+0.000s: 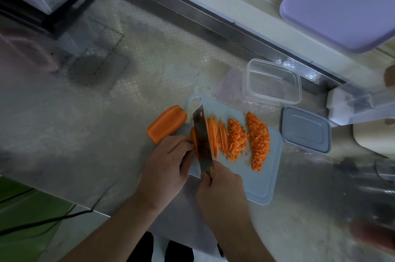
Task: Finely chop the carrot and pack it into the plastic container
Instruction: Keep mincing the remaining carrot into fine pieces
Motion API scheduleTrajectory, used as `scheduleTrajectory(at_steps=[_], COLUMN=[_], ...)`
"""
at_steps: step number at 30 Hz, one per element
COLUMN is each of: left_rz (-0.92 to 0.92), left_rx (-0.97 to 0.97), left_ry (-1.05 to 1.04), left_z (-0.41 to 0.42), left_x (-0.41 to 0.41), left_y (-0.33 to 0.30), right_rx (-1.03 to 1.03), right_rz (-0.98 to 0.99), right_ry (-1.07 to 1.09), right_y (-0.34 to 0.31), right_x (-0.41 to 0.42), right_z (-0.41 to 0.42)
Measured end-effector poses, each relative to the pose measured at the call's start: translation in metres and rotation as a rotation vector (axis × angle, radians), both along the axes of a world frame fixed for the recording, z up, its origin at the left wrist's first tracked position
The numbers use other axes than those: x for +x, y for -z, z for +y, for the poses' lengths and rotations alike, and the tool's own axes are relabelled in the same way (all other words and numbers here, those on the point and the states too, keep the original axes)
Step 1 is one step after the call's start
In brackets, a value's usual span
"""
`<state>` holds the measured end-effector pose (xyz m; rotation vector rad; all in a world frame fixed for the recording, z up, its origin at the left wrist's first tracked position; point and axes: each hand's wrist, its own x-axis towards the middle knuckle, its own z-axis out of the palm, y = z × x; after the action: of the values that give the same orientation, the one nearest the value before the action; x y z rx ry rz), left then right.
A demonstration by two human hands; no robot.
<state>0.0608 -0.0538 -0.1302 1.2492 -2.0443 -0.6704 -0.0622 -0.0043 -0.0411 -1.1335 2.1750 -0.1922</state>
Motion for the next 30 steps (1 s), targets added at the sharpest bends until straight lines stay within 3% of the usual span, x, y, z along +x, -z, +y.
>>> scheduleTrajectory(at_steps=[5, 11, 30], left_rz=[-0.004, 0.011, -0.009], left_rx=[-0.014, 0.021, 0.0], left_ry=[0.01, 0.003, -0.021], left_z=[0.0, -0.001, 0.002], left_x=[-0.001, 0.0, 0.0], left_y=[-0.001, -0.002, 0.0], right_rx=[0.045, -0.11, 0.099], right_rz=[0.028, -0.035, -0.019], right_ry=[-0.035, 0.034, 0.005], right_y=[0.003, -0.002, -0.001], right_x=[0.003, 0.0, 0.009], right_z=[-0.008, -0.021, -0.008])
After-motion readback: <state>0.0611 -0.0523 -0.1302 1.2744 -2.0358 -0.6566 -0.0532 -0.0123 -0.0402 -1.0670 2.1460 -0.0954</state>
